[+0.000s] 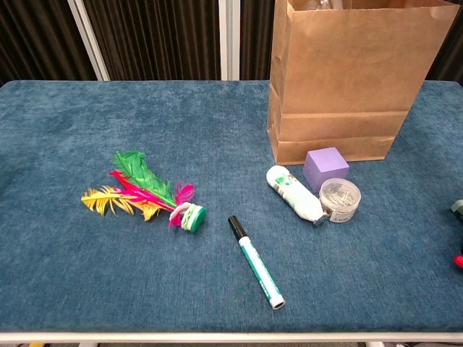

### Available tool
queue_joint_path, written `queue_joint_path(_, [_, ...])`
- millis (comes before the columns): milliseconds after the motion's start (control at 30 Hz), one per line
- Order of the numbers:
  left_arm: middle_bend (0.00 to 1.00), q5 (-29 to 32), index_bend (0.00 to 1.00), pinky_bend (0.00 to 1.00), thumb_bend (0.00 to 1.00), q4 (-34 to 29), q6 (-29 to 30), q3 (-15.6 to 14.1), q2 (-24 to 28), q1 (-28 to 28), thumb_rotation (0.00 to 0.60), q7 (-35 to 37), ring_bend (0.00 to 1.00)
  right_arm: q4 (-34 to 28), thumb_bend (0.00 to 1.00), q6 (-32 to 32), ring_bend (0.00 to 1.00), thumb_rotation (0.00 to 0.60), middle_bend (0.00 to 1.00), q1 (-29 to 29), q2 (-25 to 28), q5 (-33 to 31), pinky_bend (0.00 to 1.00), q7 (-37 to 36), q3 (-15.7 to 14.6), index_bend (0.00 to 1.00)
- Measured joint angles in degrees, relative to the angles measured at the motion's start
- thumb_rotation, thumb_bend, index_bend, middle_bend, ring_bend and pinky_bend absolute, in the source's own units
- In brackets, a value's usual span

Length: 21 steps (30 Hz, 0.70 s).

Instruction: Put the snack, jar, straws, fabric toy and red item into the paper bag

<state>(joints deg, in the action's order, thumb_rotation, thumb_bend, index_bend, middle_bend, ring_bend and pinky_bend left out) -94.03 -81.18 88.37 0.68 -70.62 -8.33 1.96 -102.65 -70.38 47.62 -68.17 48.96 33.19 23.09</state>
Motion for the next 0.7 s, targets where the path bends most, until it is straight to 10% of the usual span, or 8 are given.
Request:
queue_joint_path(233, [0.16,0.4,0.11,0.13,0.10,0.1,-0.3,0.0,0.0,0.0,0.600,-0.1,0.01,1.0,0.01,5.3,0.21,0.600,0.33,0.1,0.5,-2.6,0.25,-2.5,-1.0,0.36])
queue_joint_path(700, [0.16,0.1,0.11,0.13,0.10,-0.4,-0.1,0.1,0.2,-0.4,0.600,-0.3,0.01,-1.4,0.00,3.9,0.17,0.600,0.28,-0.5,3.8,1.9,0.20,-7.7,0.1,0.30])
